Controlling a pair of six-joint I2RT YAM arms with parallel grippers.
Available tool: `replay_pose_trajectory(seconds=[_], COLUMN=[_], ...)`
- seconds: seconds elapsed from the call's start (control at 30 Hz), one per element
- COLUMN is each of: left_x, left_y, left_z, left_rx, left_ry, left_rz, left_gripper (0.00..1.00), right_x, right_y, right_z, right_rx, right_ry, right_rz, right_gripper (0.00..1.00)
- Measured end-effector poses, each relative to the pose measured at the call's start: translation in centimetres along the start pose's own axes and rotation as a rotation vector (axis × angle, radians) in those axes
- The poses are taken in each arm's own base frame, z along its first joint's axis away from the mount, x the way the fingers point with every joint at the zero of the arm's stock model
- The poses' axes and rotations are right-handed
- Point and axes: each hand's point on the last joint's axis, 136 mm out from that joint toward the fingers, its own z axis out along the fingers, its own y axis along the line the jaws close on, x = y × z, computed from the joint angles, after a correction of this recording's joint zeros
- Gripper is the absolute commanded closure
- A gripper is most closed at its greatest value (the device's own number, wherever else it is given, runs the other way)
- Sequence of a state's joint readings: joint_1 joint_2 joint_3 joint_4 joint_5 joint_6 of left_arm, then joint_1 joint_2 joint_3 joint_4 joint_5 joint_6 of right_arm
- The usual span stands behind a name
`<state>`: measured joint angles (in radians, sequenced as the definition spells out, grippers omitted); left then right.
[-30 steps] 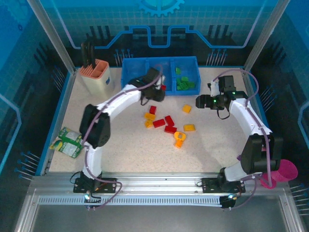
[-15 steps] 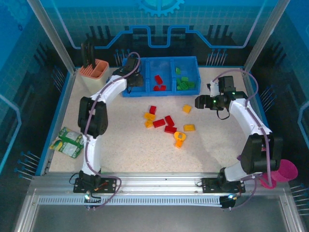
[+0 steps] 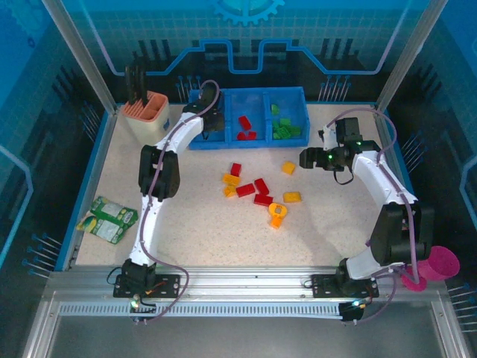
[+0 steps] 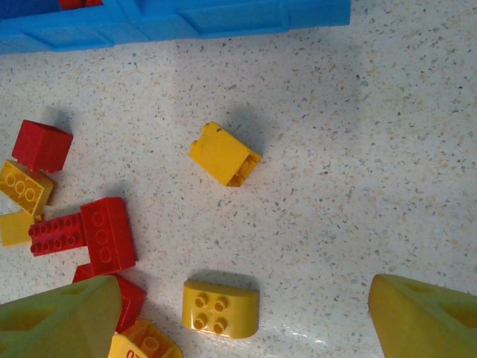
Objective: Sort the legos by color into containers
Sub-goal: Place the lego in the container.
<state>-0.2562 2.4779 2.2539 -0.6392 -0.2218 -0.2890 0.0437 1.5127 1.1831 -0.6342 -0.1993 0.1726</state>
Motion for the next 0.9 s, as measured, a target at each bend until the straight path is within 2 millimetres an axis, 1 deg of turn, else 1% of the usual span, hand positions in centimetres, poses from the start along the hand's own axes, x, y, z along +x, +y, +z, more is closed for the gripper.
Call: replay_pose_trajectory(seconds=[0.07, 0.13, 0.2, 0.27, 0.37, 0.43, 0.53, 0.57, 0.73, 0.8, 0.83, 0.9], left_x=[0.2, 0.9, 1.6, 1.8, 2.2, 2.3, 1.8, 1.5, 0.2, 0.0, 0.0, 0.9], left_y=[0.4, 0.7, 1.1, 1.2, 1.5, 1.7, 1.9, 1.9, 1.6, 0.6, -0.2, -2.8], left_z=[0.3, 0.7, 1.0, 1.1, 0.5, -0.4, -3.0, -4.2, -11.1, -13.6, -14.4, -15.7], left_rx=[-0.011, -0.022, -0.036, -0.041, -0.044, -0.044, -0.035, -0.03, 0.004, 0.014, 0.021, 0.051], left_ry=[0.003, 0.016, 0.034, 0.037, 0.044, 0.044, 0.026, 0.013, -0.069, -0.105, -0.117, -0.131], left_rz=[-0.003, 0.0, 0.002, 0.003, 0.005, 0.007, 0.019, 0.026, 0.079, 0.135, 0.164, 0.241], left_gripper=[0.47, 0.45, 0.44, 0.44, 0.43, 0.41, 0.37, 0.36, 0.32, 0.31, 0.31, 0.3], right_x=[0.0, 0.1, 0.2, 0.2, 0.2, 0.2, 0.2, 0.2, 0.4, 0.6, 0.7, 0.8], right_y=[0.0, 0.0, 0.0, -0.1, 0.0, 0.0, 0.0, 0.0, -0.1, -0.1, -0.1, -0.2], right_z=[0.1, 0.2, 0.3, 0.4, 0.4, 0.4, 0.4, 0.4, 0.6, 0.8, 0.8, 0.9], right_rx=[-0.002, -0.004, -0.003, -0.003, -0.003, -0.003, -0.003, -0.003, -0.003, -0.002, -0.003, 0.0], right_ry=[0.003, 0.007, 0.011, 0.013, 0.013, 0.013, 0.014, 0.014, 0.017, 0.02, 0.019, 0.017], right_rz=[0.0, 0.001, 0.003, 0.003, 0.003, 0.003, 0.002, 0.002, 0.003, 0.005, 0.006, 0.01], right_gripper=[0.12, 0.12, 0.11, 0.11, 0.1, 0.1, 0.09, 0.09, 0.09, 0.09, 0.09, 0.09])
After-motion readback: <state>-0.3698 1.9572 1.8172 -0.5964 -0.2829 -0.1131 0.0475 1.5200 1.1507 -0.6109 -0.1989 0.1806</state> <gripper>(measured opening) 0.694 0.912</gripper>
